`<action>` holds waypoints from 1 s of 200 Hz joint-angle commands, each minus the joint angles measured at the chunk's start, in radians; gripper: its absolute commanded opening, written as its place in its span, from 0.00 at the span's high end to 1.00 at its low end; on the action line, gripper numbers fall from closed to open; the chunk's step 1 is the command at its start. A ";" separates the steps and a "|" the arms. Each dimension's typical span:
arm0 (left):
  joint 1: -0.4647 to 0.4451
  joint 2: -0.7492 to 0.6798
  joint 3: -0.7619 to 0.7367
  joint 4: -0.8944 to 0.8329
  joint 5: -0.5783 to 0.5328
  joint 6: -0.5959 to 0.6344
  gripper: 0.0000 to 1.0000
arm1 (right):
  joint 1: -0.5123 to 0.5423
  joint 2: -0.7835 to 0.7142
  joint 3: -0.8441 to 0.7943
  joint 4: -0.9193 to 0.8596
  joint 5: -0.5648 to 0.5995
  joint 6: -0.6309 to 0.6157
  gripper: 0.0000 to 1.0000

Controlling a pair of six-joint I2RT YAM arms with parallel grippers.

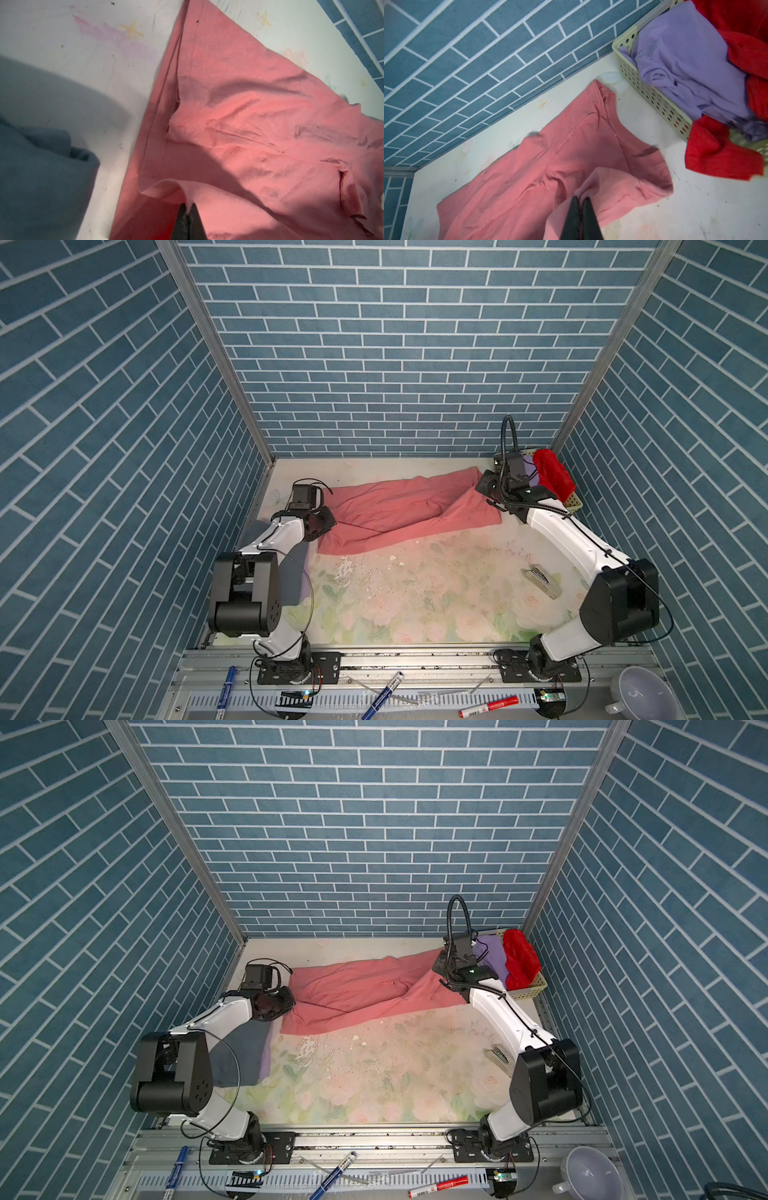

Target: Fold and stack the t-shirts

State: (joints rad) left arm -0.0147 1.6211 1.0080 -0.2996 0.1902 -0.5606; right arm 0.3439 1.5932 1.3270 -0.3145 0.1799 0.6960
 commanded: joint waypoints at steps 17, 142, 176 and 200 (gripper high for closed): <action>0.026 0.066 0.063 0.007 0.001 0.015 1.00 | -0.037 0.151 0.142 0.041 -0.072 -0.054 1.00; 0.117 0.125 0.057 0.153 0.053 -0.030 1.00 | -0.087 0.362 0.289 -0.015 -0.097 -0.058 1.00; 0.137 0.194 0.144 0.126 0.116 -0.003 1.00 | -0.091 0.428 0.340 -0.033 -0.115 -0.066 1.00; 0.140 0.264 0.221 0.080 0.142 0.016 0.73 | -0.095 0.482 0.388 -0.039 -0.123 -0.064 1.00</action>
State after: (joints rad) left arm 0.1143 1.8301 1.1572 -0.1825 0.2977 -0.5755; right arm 0.2558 2.0274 1.6478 -0.3283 0.0723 0.6617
